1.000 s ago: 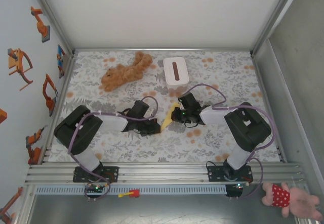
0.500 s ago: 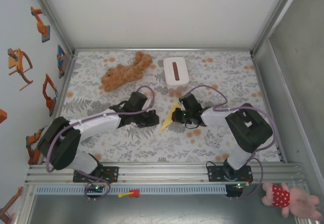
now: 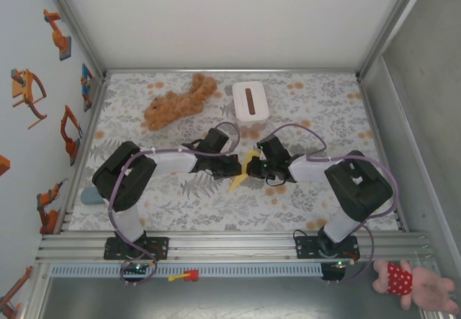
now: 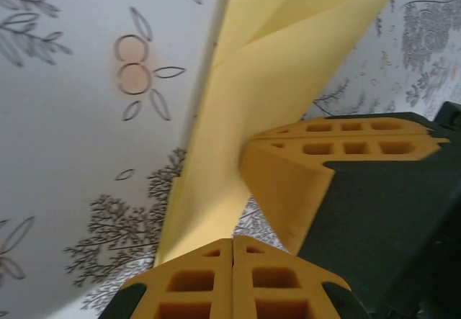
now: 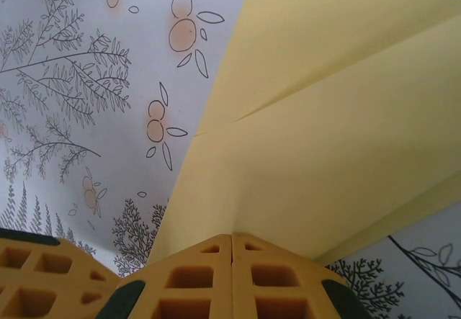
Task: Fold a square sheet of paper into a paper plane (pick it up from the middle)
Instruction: Fold the wing for the fifth time at the center of the table.
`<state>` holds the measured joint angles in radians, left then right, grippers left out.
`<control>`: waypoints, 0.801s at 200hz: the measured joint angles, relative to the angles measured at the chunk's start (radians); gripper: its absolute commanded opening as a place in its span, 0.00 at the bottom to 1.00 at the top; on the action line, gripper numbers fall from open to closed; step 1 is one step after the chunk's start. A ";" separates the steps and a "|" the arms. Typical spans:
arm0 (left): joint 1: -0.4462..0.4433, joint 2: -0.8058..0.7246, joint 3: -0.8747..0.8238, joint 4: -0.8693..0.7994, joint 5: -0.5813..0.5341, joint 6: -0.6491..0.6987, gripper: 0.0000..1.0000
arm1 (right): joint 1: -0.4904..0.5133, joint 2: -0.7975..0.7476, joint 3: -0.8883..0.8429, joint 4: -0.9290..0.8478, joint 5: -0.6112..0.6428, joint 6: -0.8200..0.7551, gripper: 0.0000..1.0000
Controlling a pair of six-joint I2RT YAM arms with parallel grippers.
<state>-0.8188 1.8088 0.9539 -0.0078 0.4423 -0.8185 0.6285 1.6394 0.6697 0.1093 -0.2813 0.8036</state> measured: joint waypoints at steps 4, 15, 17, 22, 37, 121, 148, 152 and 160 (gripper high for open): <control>-0.002 0.002 0.000 0.005 0.002 -0.001 0.00 | 0.000 0.000 0.000 0.000 0.000 0.002 0.01; -0.005 0.010 0.000 0.012 0.006 -0.006 0.00 | 0.000 0.000 0.000 0.000 0.000 0.008 0.01; -0.005 0.011 0.000 0.013 0.007 -0.007 0.00 | 0.000 0.000 0.000 0.000 0.000 0.008 0.01; -0.006 0.018 0.000 0.015 0.010 -0.008 0.00 | 0.000 0.000 0.000 0.000 0.000 0.011 0.01; -0.005 0.042 0.000 0.014 0.019 -0.011 0.00 | 0.000 0.000 0.000 0.001 -0.001 0.013 0.01; -0.005 0.080 0.032 -0.032 0.048 -0.011 0.00 | 0.000 -0.046 0.000 -0.053 0.013 0.035 0.01; -0.005 0.082 0.036 -0.039 0.048 -0.011 0.00 | 0.000 -0.048 0.005 -0.054 0.033 0.035 0.01; -0.005 0.083 0.038 -0.041 0.048 -0.011 0.00 | 0.000 -0.048 0.007 -0.056 0.037 0.035 0.01; -0.005 0.084 0.041 -0.045 0.049 -0.011 0.00 | 0.000 -0.047 0.015 -0.059 0.045 0.035 0.01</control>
<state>-0.8242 1.8927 0.9947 -0.0532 0.4911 -0.8299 0.6285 1.5921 0.6846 0.0502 -0.2363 0.8387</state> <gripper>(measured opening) 0.042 0.049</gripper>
